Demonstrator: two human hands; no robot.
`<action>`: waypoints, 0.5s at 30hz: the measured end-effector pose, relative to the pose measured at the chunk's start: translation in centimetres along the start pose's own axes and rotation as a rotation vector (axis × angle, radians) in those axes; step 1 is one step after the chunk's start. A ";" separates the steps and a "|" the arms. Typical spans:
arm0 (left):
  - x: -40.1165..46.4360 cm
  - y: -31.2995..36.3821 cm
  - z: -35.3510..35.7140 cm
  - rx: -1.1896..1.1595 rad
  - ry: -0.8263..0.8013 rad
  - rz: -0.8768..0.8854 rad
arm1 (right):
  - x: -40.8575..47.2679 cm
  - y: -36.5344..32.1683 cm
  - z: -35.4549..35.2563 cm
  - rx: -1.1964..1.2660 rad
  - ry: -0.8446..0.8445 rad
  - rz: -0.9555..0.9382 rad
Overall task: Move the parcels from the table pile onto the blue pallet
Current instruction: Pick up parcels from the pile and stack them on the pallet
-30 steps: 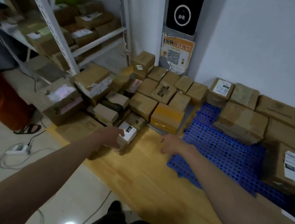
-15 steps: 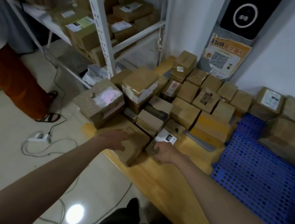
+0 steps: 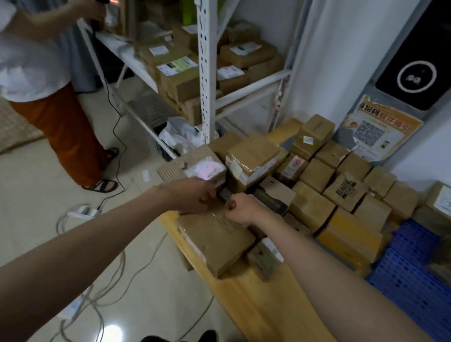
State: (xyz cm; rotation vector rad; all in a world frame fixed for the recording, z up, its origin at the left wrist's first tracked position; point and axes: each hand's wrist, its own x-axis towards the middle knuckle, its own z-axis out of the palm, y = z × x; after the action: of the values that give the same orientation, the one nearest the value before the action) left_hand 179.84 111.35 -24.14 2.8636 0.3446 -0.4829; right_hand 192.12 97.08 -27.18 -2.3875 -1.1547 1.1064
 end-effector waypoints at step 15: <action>0.8 -9.6 -1.8 -0.133 0.038 -0.385 | 2.7 -7.4 1.4 0.104 -0.036 0.105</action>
State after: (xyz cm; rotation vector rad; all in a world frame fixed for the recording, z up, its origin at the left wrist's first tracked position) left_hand 178.59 121.04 -24.41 2.6821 0.9076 -0.4490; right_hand 188.11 103.80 -25.67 -2.3814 -0.9671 1.2156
